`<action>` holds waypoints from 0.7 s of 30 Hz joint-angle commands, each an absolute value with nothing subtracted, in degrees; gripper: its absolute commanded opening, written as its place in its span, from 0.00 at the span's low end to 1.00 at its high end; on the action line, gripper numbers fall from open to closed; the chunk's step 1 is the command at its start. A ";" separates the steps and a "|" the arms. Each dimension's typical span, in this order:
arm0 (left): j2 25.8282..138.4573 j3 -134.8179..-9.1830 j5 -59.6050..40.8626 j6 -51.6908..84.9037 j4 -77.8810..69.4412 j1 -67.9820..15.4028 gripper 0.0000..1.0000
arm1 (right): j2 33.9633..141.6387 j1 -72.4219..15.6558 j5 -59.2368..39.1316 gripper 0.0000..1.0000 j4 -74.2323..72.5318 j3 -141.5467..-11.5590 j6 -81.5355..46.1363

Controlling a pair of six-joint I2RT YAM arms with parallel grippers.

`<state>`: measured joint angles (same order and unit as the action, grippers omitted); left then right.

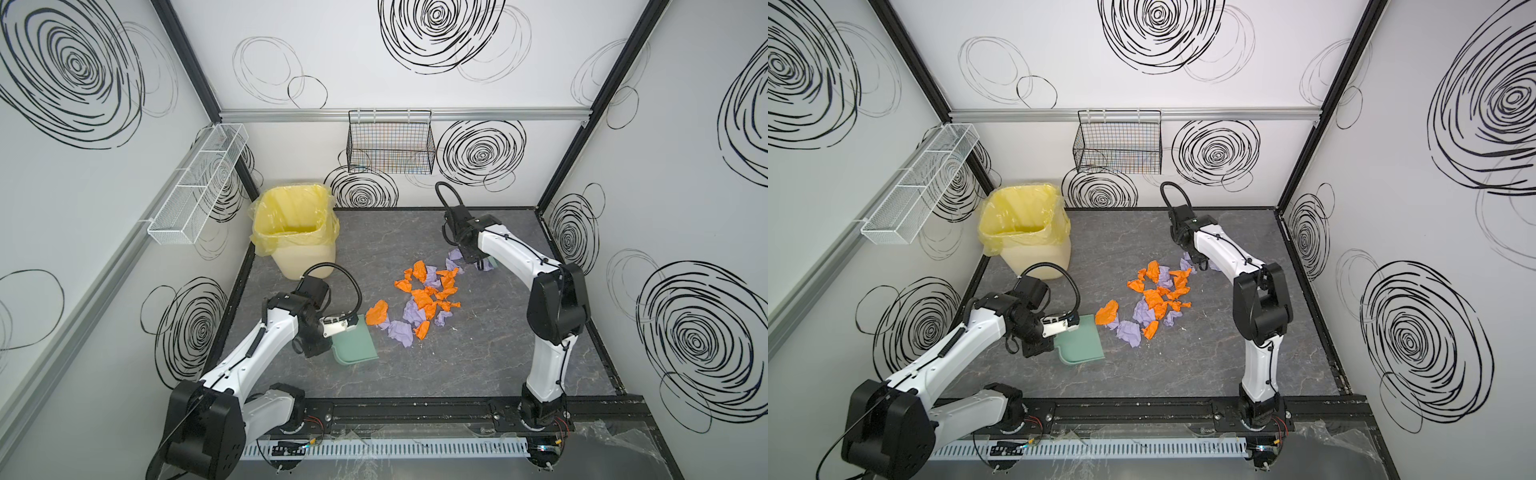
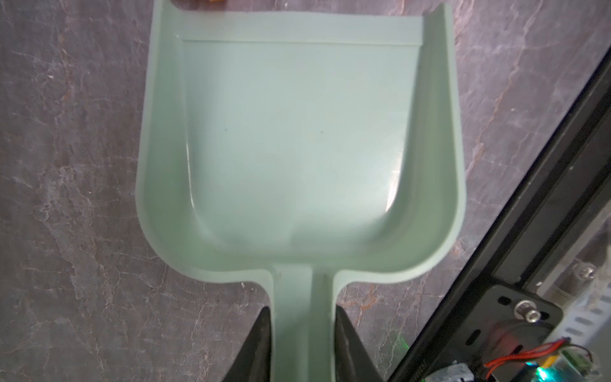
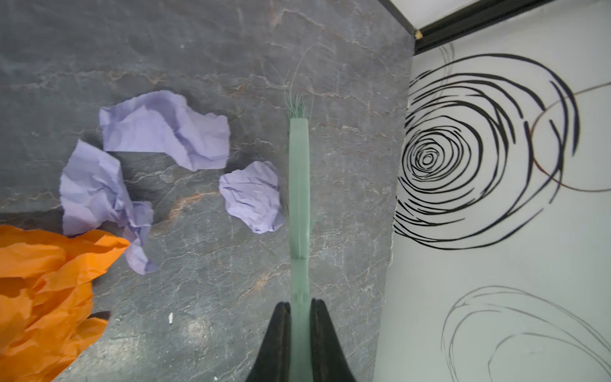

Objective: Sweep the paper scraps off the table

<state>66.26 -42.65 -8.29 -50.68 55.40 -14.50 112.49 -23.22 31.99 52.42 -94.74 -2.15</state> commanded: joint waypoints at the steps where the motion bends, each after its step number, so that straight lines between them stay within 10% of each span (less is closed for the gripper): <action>1: 66.89 -43.31 -9.16 -46.42 53.69 -17.04 0.00 | 113.63 -26.70 33.67 0.00 52.73 -96.05 -0.07; 21: 76.22 -47.38 -8.93 -35.13 44.80 -30.00 0.00 | 106.25 -43.48 25.90 0.00 59.50 -86.78 -8.98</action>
